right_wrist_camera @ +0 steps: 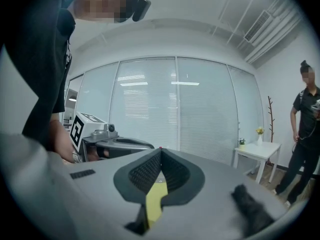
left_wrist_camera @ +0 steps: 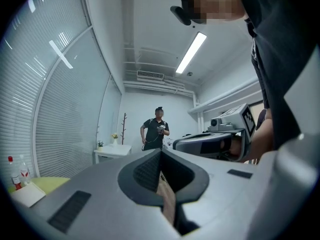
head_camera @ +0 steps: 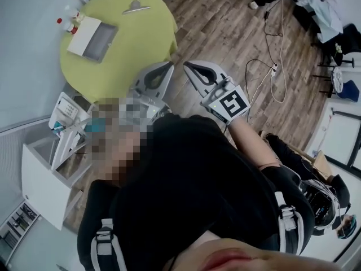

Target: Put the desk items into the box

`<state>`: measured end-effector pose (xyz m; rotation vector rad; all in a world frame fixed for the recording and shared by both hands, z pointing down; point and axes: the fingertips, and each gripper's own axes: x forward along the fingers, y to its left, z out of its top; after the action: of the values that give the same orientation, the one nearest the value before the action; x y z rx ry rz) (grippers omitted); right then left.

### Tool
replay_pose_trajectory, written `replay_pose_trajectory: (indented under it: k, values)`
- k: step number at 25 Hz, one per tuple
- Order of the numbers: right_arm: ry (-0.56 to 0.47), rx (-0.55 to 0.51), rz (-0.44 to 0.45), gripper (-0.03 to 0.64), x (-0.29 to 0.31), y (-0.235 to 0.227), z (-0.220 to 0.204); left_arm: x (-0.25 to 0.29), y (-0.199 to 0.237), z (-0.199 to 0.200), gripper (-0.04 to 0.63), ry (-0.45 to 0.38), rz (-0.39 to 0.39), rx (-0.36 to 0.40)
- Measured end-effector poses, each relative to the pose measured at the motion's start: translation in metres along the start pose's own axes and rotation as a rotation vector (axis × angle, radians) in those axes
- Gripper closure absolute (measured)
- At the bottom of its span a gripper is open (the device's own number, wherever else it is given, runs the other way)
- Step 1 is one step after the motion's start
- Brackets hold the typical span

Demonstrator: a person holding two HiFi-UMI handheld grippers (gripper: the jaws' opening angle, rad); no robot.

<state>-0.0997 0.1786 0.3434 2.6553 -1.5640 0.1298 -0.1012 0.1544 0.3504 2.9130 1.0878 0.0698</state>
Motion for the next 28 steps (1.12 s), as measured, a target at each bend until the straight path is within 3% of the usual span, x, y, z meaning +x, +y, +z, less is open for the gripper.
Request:
replay_pose_trajectory:
  k: [17, 28]
  values:
    - [0.013, 0.035, 0.01, 0.601, 0.055, -0.07, -0.011, 0.056, 0.068, -0.001, 0.584, -0.008, 0.012, -0.007]
    - [-0.031, 0.023, 0.134, 0.601, 0.072, -0.181, 0.009, 0.154, 0.105, 0.015, 0.584, 0.007, 0.154, 0.004]
